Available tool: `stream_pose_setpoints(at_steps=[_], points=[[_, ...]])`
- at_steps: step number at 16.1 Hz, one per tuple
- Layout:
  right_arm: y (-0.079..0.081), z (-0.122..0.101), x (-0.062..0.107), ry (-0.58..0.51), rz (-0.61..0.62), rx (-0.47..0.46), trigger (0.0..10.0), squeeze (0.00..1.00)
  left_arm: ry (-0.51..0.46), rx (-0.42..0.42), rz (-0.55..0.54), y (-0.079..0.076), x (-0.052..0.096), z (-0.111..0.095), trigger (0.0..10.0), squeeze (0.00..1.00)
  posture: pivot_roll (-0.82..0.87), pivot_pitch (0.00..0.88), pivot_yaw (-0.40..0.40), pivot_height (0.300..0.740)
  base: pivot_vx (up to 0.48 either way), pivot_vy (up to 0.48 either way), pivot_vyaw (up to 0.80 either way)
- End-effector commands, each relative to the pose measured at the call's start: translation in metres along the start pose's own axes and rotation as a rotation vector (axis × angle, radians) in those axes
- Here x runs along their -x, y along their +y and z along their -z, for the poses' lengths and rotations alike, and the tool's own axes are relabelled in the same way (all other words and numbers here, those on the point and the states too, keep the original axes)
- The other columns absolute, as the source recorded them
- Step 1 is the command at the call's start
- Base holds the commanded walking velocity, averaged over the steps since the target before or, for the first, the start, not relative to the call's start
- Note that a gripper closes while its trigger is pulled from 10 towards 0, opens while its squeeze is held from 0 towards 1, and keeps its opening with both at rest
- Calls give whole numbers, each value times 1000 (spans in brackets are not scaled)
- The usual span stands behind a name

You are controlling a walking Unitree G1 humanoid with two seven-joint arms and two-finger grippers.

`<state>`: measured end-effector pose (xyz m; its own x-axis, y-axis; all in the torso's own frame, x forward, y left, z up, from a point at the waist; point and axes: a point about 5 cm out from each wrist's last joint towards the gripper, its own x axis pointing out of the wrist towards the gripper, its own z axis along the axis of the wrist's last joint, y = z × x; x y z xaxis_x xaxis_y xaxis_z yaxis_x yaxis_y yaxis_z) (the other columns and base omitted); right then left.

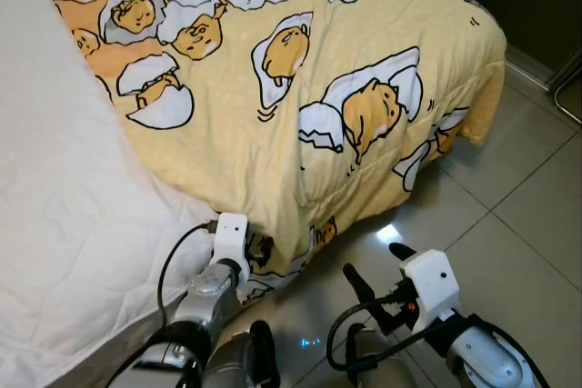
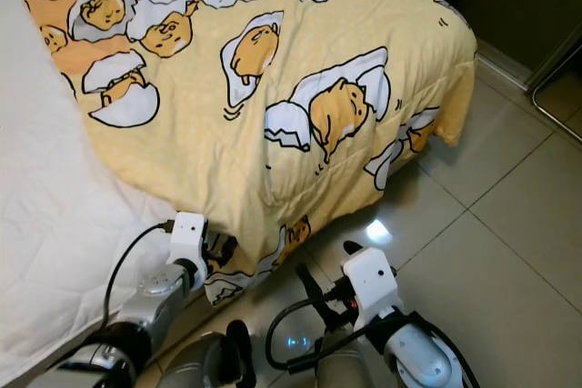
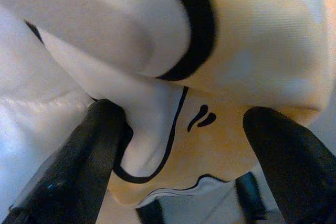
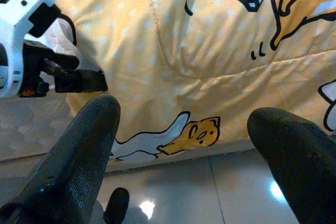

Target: Clean up the room

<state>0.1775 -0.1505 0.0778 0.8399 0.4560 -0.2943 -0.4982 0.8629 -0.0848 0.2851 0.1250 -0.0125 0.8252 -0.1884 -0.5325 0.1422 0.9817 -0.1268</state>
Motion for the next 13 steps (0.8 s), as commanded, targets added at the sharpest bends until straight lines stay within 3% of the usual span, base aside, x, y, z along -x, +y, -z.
stream_pose_setpoints(at_steps=[1, 4, 8, 10, 13], points=[[1, 0, 4, 8, -5, -13, 10000, 0, 52, 86, -43, 9, 2, 11, 0, 0, -313, 269, 93, 740, 0, 0, 0], [0, 0, 5, 9, 8, -11, 10000, 0, 40, 141, -66, 23, 5, 10, 0, 0, -323, 264, 96, 740, 0, 0, 0], [0, 2, 6, 18, 7, -10, 10000, 0, 64, 235, -153, 47, 16, 28, 0, 0, -308, 251, 99, 740, 0, 0, 0], [0, 4, 5, 22, 2, -10, 10000, 0, 93, 279, -202, 58, 27, 48, 0, 0, -301, 246, 101, 740, 0, 0, 0], [0, 5, 5, 27, -4, -7, 10000, 0, 166, 298, -207, 57, 46, 87, 0, 0, -293, 233, 101, 740, 0, 0, 0]])
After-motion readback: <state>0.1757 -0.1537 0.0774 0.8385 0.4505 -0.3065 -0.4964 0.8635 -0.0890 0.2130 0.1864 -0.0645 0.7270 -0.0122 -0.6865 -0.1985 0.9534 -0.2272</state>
